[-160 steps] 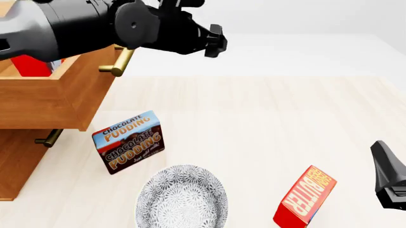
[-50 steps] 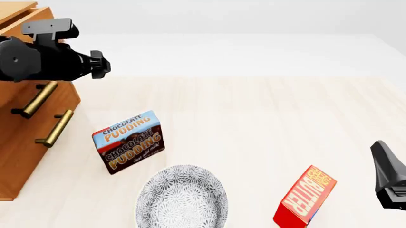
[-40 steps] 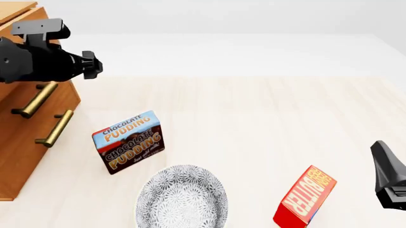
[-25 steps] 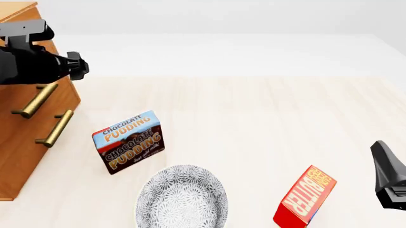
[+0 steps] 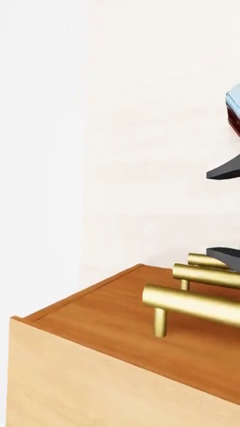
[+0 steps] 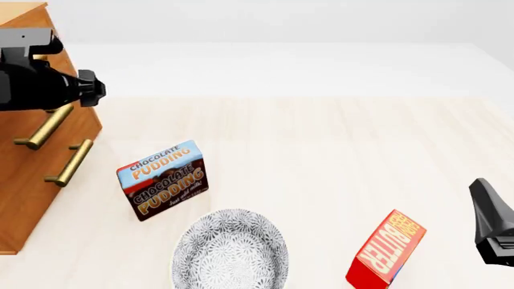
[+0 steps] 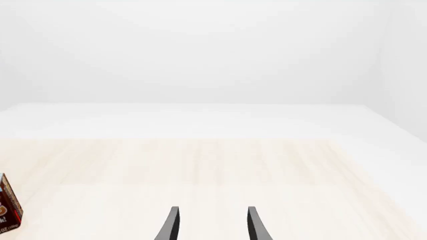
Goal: Put the butter at the front in the top drawer of the cabinet and close it.
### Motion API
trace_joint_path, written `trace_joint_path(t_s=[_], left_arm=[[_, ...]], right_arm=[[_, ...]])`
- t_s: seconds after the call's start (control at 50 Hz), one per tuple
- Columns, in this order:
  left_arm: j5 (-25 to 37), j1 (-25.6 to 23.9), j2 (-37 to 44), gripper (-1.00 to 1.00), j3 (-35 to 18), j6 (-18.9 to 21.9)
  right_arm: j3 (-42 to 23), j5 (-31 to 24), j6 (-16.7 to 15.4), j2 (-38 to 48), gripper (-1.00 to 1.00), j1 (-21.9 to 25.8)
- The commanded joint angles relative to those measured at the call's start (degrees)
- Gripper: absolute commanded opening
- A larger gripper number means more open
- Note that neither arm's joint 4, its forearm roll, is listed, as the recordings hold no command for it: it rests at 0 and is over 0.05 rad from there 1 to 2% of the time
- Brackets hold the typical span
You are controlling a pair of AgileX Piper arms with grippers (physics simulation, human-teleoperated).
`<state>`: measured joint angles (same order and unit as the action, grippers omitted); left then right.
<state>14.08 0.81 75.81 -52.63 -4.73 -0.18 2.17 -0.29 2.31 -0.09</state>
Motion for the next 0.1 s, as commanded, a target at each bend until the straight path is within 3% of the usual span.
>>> trace_joint_path(t_s=[0.02,0.1], left_arm=[[2.32,2.21,-5.66,1.0,-0.61,0.4],[3.18,-0.66,-6.67,1.0,-1.66,0.34]], right_arm=[[-0.01,0.15,0.08,0.18,1.0,0.01],[-0.01,0.15,0.08,0.19,1.0,0.0]])
